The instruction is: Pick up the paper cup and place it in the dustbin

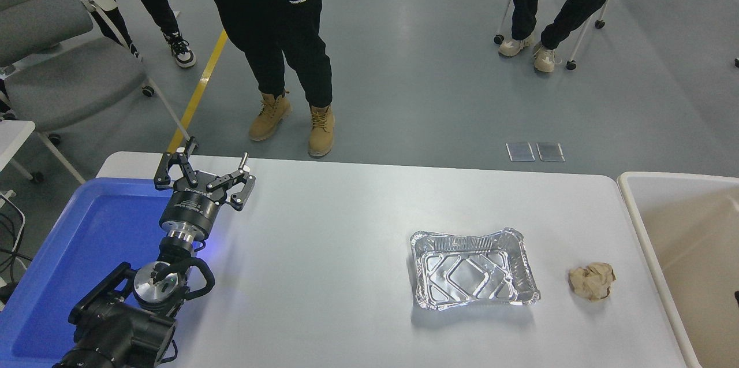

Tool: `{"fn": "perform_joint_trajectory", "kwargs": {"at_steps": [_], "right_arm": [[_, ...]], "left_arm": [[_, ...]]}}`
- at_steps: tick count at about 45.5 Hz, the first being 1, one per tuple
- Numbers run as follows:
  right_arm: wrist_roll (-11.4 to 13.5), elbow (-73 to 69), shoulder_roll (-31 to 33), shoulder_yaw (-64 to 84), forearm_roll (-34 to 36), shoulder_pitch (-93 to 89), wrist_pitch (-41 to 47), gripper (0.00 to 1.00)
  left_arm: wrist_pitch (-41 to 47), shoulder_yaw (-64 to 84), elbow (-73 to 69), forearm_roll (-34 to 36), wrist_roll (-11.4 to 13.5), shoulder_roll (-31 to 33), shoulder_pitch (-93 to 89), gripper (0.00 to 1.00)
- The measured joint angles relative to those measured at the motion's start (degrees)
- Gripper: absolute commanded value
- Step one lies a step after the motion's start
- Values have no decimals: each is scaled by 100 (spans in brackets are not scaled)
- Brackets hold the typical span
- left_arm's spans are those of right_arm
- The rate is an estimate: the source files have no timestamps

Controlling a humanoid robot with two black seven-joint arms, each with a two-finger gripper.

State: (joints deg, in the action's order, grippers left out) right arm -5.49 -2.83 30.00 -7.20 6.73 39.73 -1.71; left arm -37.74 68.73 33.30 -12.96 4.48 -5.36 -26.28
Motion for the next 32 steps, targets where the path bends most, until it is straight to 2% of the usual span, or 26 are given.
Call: {"fn": "perform_joint_trajectory", "kwargs": {"at_steps": [13, 22, 32], "right_arm": [[86, -368, 300, 1292, -248, 1437, 193, 100], [344, -686, 215, 1771, -308, 2455, 243, 100], [516, -1170, 14, 1952, -629, 3212, 233, 100]], "left_arm": [[0, 0, 0, 0, 0, 0, 0, 99], [1, 0, 1, 1, 0, 0, 0, 99], [0, 0, 1, 2, 0, 0, 0, 99]]}}
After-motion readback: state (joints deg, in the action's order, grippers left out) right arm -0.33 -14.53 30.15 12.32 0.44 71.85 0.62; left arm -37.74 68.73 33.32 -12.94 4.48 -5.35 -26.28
